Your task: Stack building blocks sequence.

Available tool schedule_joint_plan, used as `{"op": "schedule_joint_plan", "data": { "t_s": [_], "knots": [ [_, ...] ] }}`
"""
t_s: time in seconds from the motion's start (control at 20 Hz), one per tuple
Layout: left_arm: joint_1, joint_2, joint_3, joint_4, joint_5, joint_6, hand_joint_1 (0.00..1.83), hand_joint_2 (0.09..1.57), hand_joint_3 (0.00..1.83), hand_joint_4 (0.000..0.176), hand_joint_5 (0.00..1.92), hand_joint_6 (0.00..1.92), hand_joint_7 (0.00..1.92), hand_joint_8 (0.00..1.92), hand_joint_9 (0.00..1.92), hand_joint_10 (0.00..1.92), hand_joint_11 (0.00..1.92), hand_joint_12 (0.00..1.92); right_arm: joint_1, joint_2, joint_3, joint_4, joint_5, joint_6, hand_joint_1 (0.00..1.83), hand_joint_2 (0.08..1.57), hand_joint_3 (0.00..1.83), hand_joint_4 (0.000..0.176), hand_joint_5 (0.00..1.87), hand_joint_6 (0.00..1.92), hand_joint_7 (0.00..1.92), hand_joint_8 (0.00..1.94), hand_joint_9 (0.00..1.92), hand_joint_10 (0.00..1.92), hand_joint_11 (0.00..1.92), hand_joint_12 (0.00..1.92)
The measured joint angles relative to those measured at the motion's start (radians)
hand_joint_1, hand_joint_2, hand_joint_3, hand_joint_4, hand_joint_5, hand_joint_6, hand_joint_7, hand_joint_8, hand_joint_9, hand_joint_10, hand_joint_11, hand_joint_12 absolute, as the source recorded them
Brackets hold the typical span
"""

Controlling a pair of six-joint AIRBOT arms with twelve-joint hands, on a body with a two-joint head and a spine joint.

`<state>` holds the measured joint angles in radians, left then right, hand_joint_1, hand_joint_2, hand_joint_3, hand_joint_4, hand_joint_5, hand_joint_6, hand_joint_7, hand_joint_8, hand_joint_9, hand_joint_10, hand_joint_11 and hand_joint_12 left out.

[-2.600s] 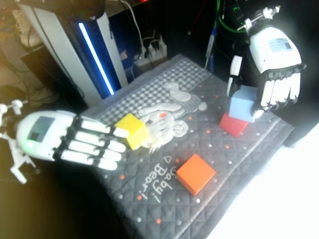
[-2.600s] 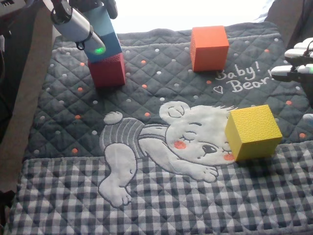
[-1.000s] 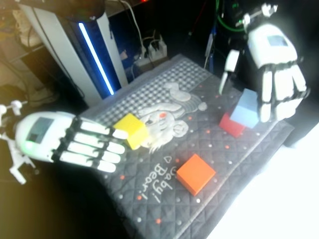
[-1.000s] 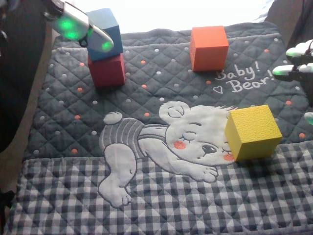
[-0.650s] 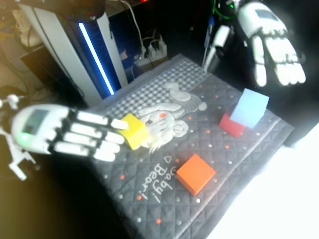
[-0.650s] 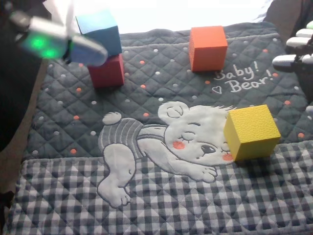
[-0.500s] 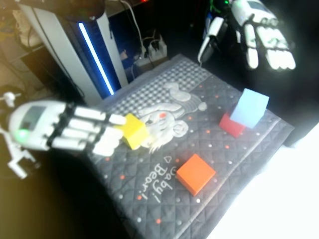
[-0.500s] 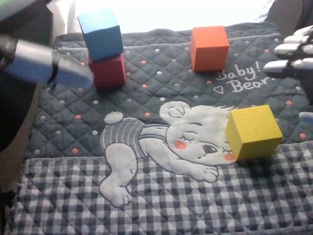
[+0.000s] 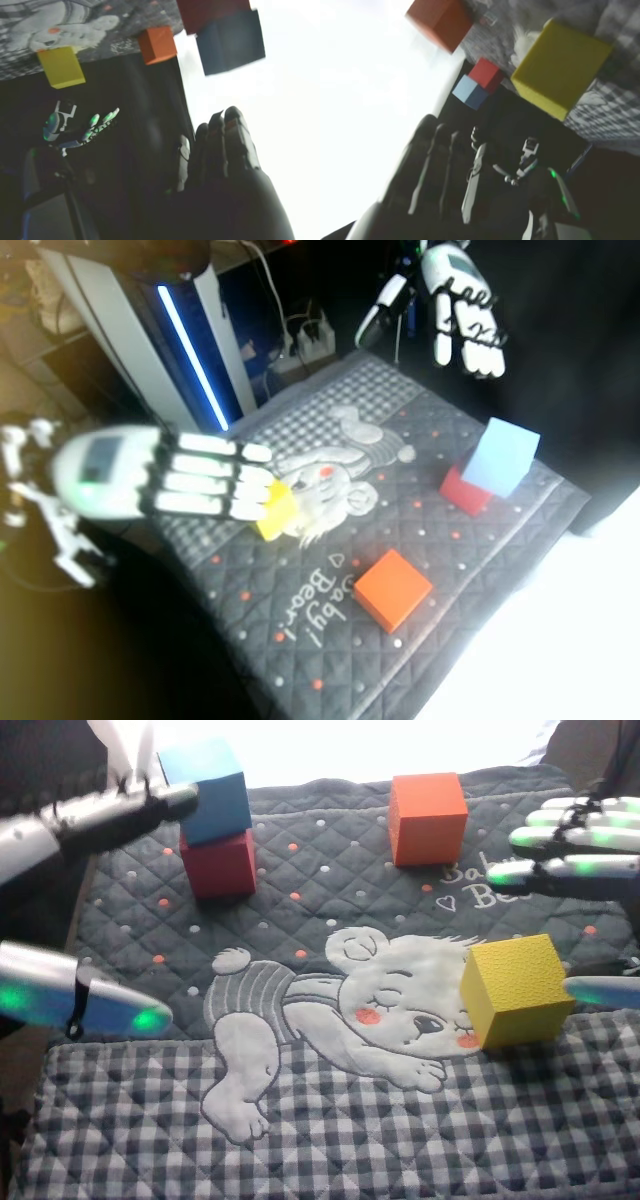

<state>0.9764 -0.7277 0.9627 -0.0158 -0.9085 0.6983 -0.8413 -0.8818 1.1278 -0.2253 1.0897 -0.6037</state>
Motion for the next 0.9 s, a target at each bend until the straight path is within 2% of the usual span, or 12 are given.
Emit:
{"op": "schedule_joint_plan", "data": {
  "t_s": [0.05, 0.1, 0.25, 0.4, 0.45, 0.5, 0.55, 0.6, 0.65, 0.8, 0.85, 0.9],
  "knots": [
    [0.016, 0.0, 0.0, -0.01, -0.019, -0.012, 0.79, 0.73, 0.0, 0.144, 0.1, 0.0, 0.0, 0.0, 0.0, 0.0, 0.01, 0.01, 0.027, -0.014, 0.007, -0.024, -0.025, 0.001, 0.5, 1.03, 0.0, 0.173, 0.16, 0.0, 0.12, 0.0, 0.13, 0.0, 0.21, 0.03],
    [0.027, 0.0, 0.0, -0.023, -0.052, -0.026, 0.82, 0.73, 0.0, 0.137, 0.1, 0.0, 0.0, 0.0, 0.0, 0.0, 0.0, 0.0, 0.043, -0.032, 0.01, -0.05, -0.034, 0.005, 0.52, 1.03, 0.0, 0.175, 0.14, 0.0, 0.1, 0.0, 0.12, 0.0, 0.18, 0.02],
    [0.032, -0.009, 0.0, -0.037, -0.077, -0.034, 0.83, 0.74, 0.0, 0.133, 0.12, 0.01, 0.0, 0.0, 0.0, 0.0, 0.0, 0.0, 0.052, -0.051, 0.01, -0.101, -0.065, 0.011, 0.53, 1.03, 0.0, 0.176, 0.01, 0.0, 0.02, 0.0, 0.06, 0.0, 0.11, 0.0],
    [0.041, -0.014, 0.0, -0.034, -0.072, -0.034, 0.83, 0.76, 0.01, 0.114, 0.12, 0.01, 0.0, 0.0, 0.0, 0.0, 0.0, 0.0, 0.052, -0.053, 0.01, -0.117, -0.11, 0.013, 0.48, 1.0, 0.0, 0.176, 0.0, 0.0, 0.0, 0.0, 0.04, 0.0, 0.12, 0.02],
    [0.042, -0.014, 0.0, -0.041, -0.077, -0.035, 0.86, 0.76, 0.01, 0.103, 0.13, 0.01, 0.0, 0.0, 0.0, 0.0, 0.0, 0.0, 0.052, -0.053, 0.01, -0.117, -0.126, 0.013, 0.52, 1.0, 0.0, 0.176, 0.0, 0.0, 0.0, 0.0, 0.05, 0.0, 0.1, 0.02],
    [0.042, -0.014, 0.0, -0.044, -0.077, -0.034, 0.86, 0.76, 0.01, 0.103, 0.13, 0.01, 0.0, 0.0, 0.0, 0.0, 0.0, 0.0, 0.052, -0.054, 0.012, -0.12, -0.135, 0.014, 0.52, 1.0, 0.0, 0.176, 0.0, 0.0, 0.0, 0.0, 0.05, 0.0, 0.1, 0.02],
    [0.042, -0.014, 0.0, -0.049, -0.077, -0.034, 0.81, 0.76, 0.01, 0.096, 0.15, 0.01, 0.0, 0.0, 0.0, 0.0, 0.0, 0.0, 0.052, -0.056, 0.016, -0.126, -0.151, 0.014, 0.58, 0.99, 0.0, 0.167, 0.04, 0.0, 0.08, 0.0, 0.14, 0.01, 0.17, 0.07],
    [0.051, -0.014, 0.0, -0.052, -0.083, -0.036, 0.8, 0.76, 0.01, 0.091, 0.15, 0.01, 0.0, 0.0, 0.0, 0.0, 0.01, 0.01, 0.052, -0.063, 0.024, -0.127, -0.159, 0.014, 0.56, 1.01, 0.0, 0.128, 0.07, 0.0, 0.14, 0.0, 0.22, 0.0, 0.05, 0.65],
    [0.052, -0.014, 0.0, -0.053, -0.077, -0.037, 0.78, 0.76, 0.0, 0.105, 0.16, 0.01, 0.0, 0.0, 0.0, 0.0, 0.01, 0.01, 0.054, -0.072, 0.034, -0.127, -0.169, 0.014, 0.64, 1.02, 0.0, 0.086, 0.14, 0.01, 0.2, 0.01, 0.27, 0.01, 0.01, 0.98],
    [0.057, -0.017, 0.001, -0.056, -0.079, -0.042, 0.77, 0.76, 0.0, 0.122, 0.18, 0.01, 0.0, 0.0, 0.0, 0.0, 0.0, 0.0, 0.071, -0.088, 0.045, -0.129, -0.203, 0.015, 0.86, 1.03, 0.0, 0.098, 0.32, 0.01, 0.36, 0.01, 0.46, 0.04, 0.06, 1.31],
    [0.057, -0.017, 0.001, -0.056, -0.077, -0.042, 0.77, 0.77, 0.0, 0.117, 0.18, 0.01, 0.0, 0.0, 0.0, 0.0, 0.0, 0.0, 0.071, -0.091, 0.05, -0.13, -0.202, 0.016, 0.89, 1.04, 0.0, 0.08, 0.41, 0.01, 0.45, 0.01, 0.62, 0.09, 0.21, 1.38],
    [0.057, -0.017, 0.001, -0.058, -0.078, -0.042, 0.76, 0.77, 0.01, 0.108, 0.17, 0.01, 0.0, 0.0, 0.0, 0.0, 0.0, 0.0, 0.071, -0.095, 0.055, -0.127, -0.204, 0.016, 0.91, 1.07, 0.0, 0.067, 0.46, 0.01, 0.5, 0.01, 0.66, 0.1, 0.24, 1.42]
  ]
}}
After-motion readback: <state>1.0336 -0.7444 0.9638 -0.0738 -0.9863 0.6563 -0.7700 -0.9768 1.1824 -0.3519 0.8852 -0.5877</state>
